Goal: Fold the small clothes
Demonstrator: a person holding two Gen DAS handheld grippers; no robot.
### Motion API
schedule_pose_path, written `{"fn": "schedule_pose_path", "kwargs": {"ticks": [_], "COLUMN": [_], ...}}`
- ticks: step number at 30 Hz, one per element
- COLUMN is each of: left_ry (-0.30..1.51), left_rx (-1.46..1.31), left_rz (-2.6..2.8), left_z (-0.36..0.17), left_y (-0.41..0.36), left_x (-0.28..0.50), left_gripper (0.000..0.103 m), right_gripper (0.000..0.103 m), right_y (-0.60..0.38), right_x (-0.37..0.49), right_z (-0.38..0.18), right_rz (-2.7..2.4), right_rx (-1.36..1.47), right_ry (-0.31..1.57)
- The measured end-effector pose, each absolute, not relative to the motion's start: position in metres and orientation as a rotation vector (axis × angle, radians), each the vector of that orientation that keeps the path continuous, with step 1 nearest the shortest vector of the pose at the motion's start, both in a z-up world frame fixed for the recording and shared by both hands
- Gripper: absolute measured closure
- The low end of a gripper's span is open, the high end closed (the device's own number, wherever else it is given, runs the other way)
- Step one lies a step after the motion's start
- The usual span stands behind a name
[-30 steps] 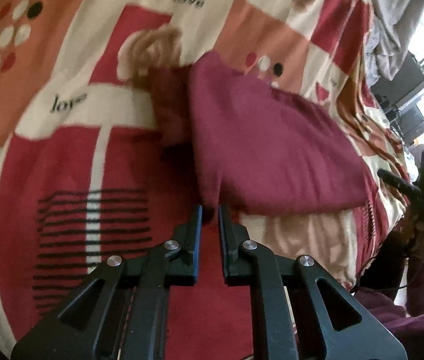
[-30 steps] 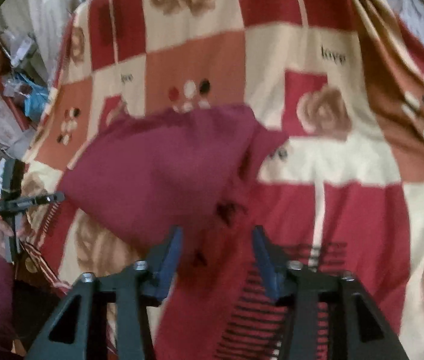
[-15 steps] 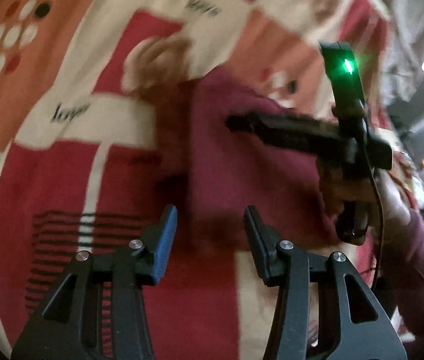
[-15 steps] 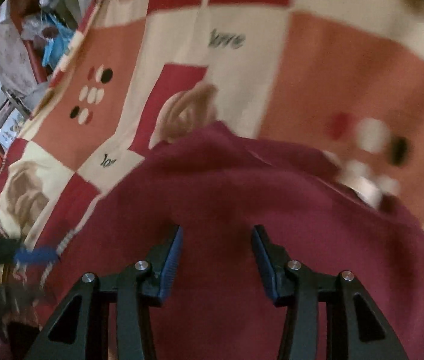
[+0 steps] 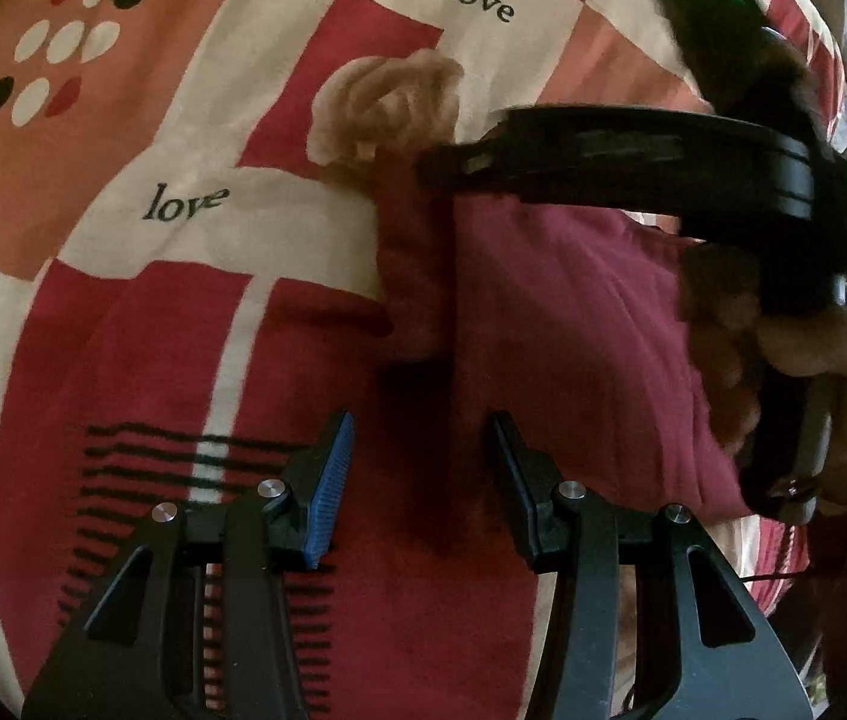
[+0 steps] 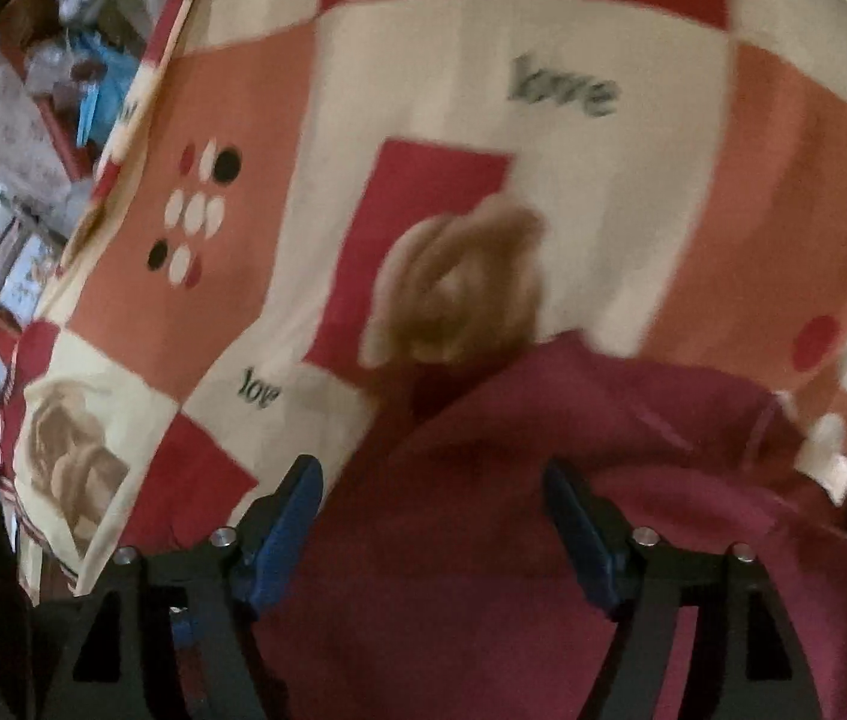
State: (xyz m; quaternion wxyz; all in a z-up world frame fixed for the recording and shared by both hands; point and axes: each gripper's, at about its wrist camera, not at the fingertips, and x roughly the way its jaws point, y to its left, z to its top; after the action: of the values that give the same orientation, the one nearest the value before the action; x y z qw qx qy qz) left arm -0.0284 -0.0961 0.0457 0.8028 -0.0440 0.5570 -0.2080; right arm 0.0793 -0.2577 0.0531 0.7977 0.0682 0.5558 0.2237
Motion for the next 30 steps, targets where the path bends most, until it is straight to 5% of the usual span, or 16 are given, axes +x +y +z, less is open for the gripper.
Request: {"fn": "schedule_pose_path", "kwargs": {"ticks": [7, 15, 25, 28, 30], "left_ry": [1.185, 1.153, 1.168, 1.157, 1.145], "left_rx": [-0.087, -0.074, -0.215, -0.279, -0.286], "left_rz": [-0.415, -0.431, -0.525, -0.548, -0.572], "left_z": [0.042, 0.046, 0.046, 0.042, 0.045], "left_y": [-0.093, -0.097, -0.12, -0.123, -0.128], "left_x": [-0.024, -0.027, -0.017, -0.011, -0.011], "left_gripper": [0.047, 0.045, 0.038, 0.042, 0.06], "right_gripper": [0.021, 0.073, 0.083, 0.083, 0.083], "right_y": [-0.221, -0.254, -0.312, -0.314, -0.312], "right_x": [0.084, 0.072, 0.054, 0.057, 0.059], "right_z": [0.026, 0.039, 0.065, 0.068, 0.066], "right_rz": [0.392, 0.425, 0.491, 0.494, 0.498], "right_rx": [-0.01, 0.074, 0.328, 0.335, 0.346], "right_ry": [1.21, 1.131, 1.102, 1.106, 1.112]}}
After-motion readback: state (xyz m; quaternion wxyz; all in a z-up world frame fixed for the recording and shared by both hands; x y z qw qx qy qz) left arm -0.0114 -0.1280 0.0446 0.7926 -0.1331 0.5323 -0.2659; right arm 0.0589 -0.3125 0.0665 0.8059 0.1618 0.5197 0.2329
